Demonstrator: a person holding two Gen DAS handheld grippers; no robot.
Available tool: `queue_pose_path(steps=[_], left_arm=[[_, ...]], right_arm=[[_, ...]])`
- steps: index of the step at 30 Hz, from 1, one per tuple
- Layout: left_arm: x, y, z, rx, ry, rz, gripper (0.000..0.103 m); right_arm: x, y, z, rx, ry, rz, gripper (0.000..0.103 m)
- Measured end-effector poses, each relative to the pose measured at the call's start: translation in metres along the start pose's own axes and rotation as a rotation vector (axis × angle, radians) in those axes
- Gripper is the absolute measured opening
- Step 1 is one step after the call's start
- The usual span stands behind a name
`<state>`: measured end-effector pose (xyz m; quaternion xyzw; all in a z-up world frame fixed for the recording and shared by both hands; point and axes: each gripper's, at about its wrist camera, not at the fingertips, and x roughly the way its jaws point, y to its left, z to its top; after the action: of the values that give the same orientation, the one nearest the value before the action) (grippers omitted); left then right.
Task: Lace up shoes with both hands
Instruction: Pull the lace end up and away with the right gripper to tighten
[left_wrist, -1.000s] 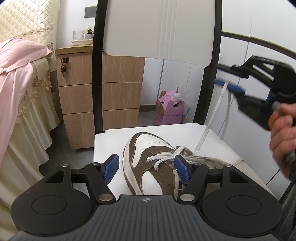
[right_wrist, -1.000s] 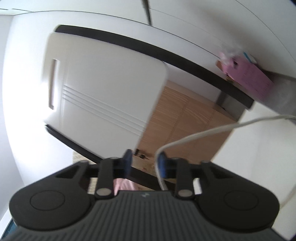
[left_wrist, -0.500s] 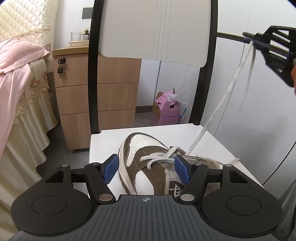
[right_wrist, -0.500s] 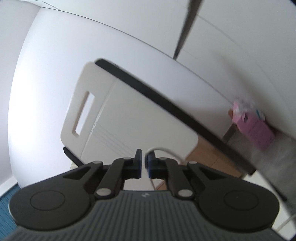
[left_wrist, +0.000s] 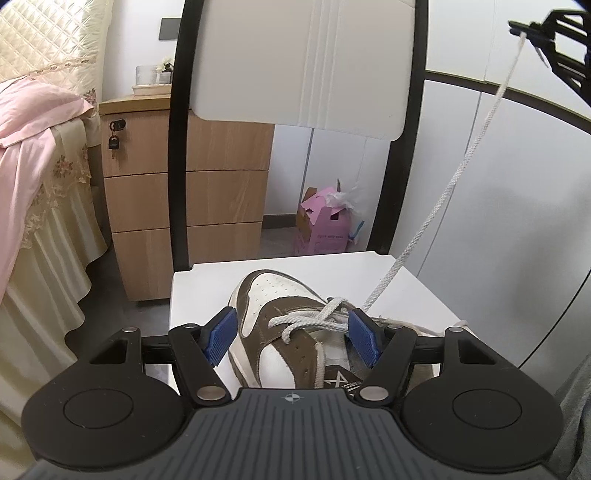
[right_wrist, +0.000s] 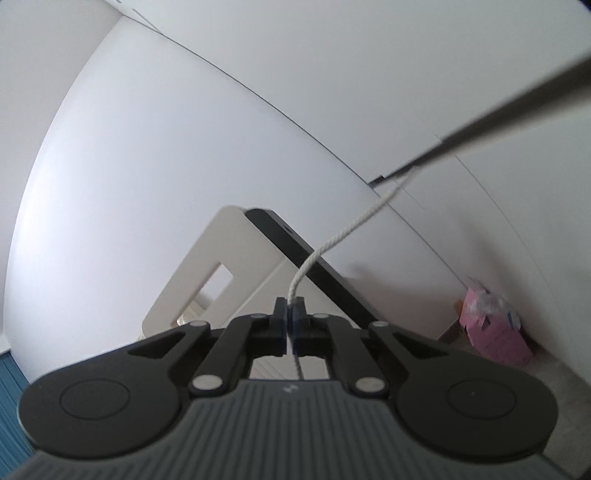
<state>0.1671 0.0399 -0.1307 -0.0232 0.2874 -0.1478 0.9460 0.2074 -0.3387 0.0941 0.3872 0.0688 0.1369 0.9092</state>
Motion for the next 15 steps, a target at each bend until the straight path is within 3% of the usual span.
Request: queue_pose_path(steps=[6,15], left_arm=[[-0.016,-0.006,0.001,0.025,-0.074,-0.085,0.076],[-0.03,-0.029,-0.005,0.13,-0.17,-0.228,0.077]], right_arm=[[0.011,0.023,-0.031,-0.159,0.122,0.016,0.003],[0.031,0.011,-0.156,-0.294,0.46,0.02,0.003]])
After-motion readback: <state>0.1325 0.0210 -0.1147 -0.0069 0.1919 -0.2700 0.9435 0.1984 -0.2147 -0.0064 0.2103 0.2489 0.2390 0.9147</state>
